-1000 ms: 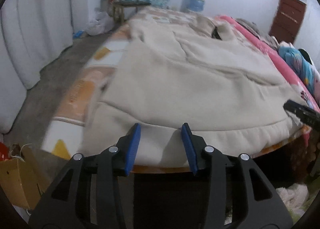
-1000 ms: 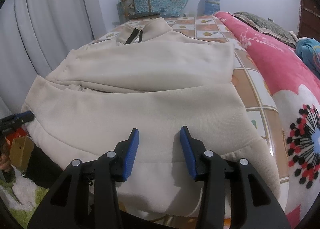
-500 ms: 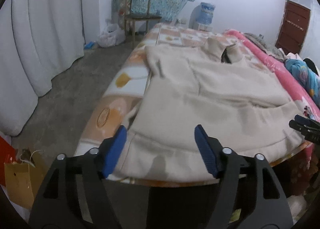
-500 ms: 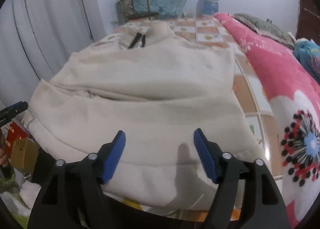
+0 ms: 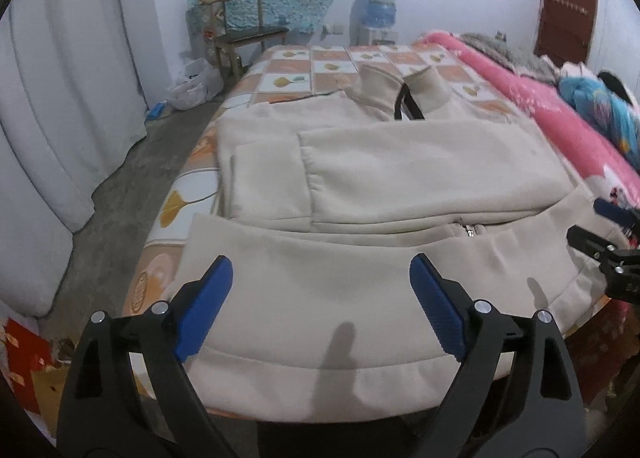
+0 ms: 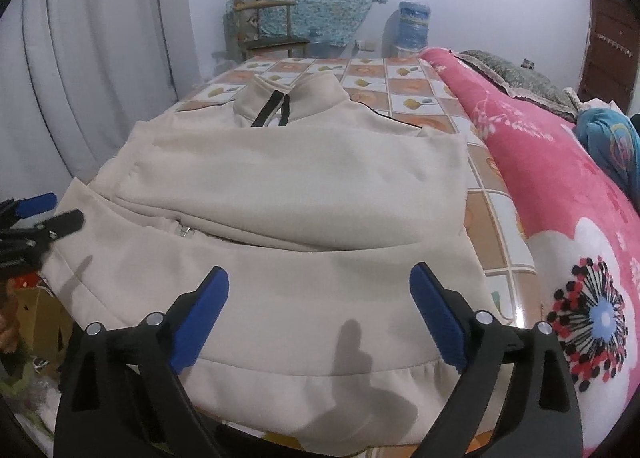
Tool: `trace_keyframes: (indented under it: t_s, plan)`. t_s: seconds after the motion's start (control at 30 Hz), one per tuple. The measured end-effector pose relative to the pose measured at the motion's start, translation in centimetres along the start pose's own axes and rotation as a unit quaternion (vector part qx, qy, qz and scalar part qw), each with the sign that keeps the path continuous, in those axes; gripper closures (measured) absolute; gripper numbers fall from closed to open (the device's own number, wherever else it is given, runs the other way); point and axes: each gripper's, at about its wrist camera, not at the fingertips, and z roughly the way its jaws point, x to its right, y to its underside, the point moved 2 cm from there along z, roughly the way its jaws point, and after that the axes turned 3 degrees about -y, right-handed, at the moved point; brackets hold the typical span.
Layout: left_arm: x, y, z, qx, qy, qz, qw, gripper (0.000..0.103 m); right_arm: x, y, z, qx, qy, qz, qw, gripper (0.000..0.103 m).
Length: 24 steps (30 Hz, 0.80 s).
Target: Fold large clothes
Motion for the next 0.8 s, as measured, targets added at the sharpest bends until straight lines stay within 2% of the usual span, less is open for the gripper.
trace_keyframes:
  t_s: [0.33,0.63,0.8]
  plan:
    - [2.3,-1.8,3.0,-0.044,-0.031,0.013,0.9985,0.016,-0.2,-0.7,1.2,-0.01,0.004,-0.011,1.0,0.01]
    - [3.4,-4.0,4.8,-0.048,-0.057,0.006,0.9972,0.016,0.8,-3.3,2.7,-0.018,-0.009,0.015,1.0,0.007]
    - [3.3,-4.1,6.1,-0.061,-0.06,0.001,0.9963,0.016,0.9,-4.6,4.2,-0.035,0.005,0.021,0.999,0.007]
